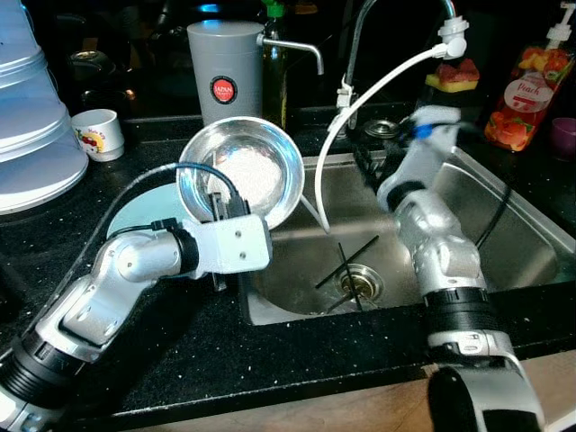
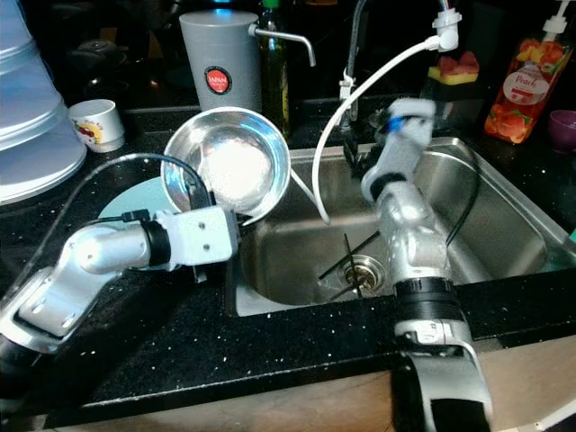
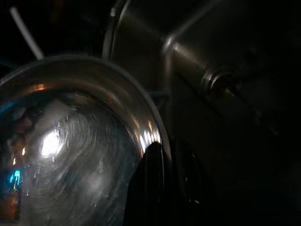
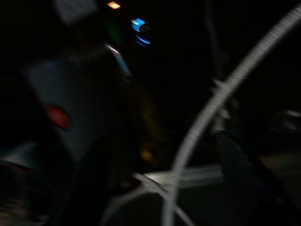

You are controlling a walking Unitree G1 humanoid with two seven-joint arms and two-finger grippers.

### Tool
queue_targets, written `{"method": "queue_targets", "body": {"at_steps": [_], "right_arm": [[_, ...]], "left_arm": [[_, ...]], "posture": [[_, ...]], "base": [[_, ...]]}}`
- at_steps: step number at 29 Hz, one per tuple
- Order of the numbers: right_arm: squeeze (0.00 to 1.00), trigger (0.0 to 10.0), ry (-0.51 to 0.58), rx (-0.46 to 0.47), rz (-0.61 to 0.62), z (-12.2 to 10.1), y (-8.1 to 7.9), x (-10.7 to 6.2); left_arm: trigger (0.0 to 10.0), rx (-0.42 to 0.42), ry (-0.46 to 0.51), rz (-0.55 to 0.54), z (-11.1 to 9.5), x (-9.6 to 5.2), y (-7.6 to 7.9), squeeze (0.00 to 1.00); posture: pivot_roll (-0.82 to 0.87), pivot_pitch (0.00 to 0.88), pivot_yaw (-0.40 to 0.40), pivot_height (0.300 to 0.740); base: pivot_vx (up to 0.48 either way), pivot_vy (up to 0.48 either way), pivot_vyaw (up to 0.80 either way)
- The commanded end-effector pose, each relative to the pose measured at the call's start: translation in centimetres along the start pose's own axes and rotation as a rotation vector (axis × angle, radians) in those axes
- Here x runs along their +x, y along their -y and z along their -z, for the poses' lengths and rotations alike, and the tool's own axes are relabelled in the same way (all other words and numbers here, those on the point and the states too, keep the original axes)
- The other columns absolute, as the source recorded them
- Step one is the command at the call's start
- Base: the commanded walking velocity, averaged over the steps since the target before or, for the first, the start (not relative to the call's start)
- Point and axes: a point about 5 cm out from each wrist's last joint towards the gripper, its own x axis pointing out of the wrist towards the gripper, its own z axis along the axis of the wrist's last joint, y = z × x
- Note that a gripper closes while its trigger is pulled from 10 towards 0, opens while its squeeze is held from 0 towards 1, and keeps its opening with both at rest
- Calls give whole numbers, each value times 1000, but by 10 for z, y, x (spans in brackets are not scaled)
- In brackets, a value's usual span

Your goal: Kitchen organization

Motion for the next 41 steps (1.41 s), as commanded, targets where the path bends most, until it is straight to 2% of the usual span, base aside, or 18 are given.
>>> {"method": "queue_targets", "body": {"at_steps": [1,3,6,8,9,15,23,27,28,29,30,31,32,41], "right_arm": [[1000,10000,-18,39,-68,3,-9,0],[1000,10000,-46,33,-98,6,-13,-1],[1000,10000,-174,1,-197,20,-26,-7],[1000,10000,-174,1,-197,20,-26,-7],[0,10000,-262,-52,-238,30,-29,-11],[0,10000,-343,-126,-252,37,-26,-16],[0,10000,-398,-171,-237,40,-24,-17],[0,10000,-414,-161,-231,40,-23,-18],[0,4275,-423,-152,-229,41,-24,-18],[0,4275,-431,-149,-227,41,-24,-18],[0,2627,-439,-145,-223,42,-24,-18],[0,2627,-439,-145,-223,42,-24,-18],[0,0,-445,-138,-216,42,-23,-18],[0,0,-455,-108,-187,43,-22,-18]], "left_arm": [[0,51,-19,52,7,0,5,0],[0,54,-19,55,8,1,5,0],[0,68,-12,71,10,3,5,0],[0,68,-12,71,10,3,5,0],[0,85,-21,74,12,3,3,0],[0,137,-17,46,14,3,-3,0],[0,174,14,-17,11,4,-11,0],[0,190,40,-42,8,5,-13,0],[0,198,48,-49,7,6,-14,0],[0,205,58,-59,6,6,-15,0],[0,209,65,-68,5,6,-16,0],[0,209,65,-68,5,6,-16,0],[0,210,69,-78,4,6,-17,0],[0,243,78,-99,5,8,-20,0]], "posture": [[-3,36,18,740],[-2,37,18,740],[-3,39,20,740],[-3,39,20,740],[-3,41,20,740],[-3,44,19,740],[-3,49,17,740],[-3,51,17,740],[-3,51,17,740],[-3,51,16,740],[-3,51,16,740],[-3,51,16,740],[-3,51,17,740],[-2,59,16,740]], "base": [[0,0,0],[0,0,0],[0,0,0],[0,0,0],[0,0,0],[0,0,0],[0,0,0],[0,0,0],[0,0,0],[0,0,0],[0,0,0],[0,0,0],[0,0,0],[0,0,0]]}}
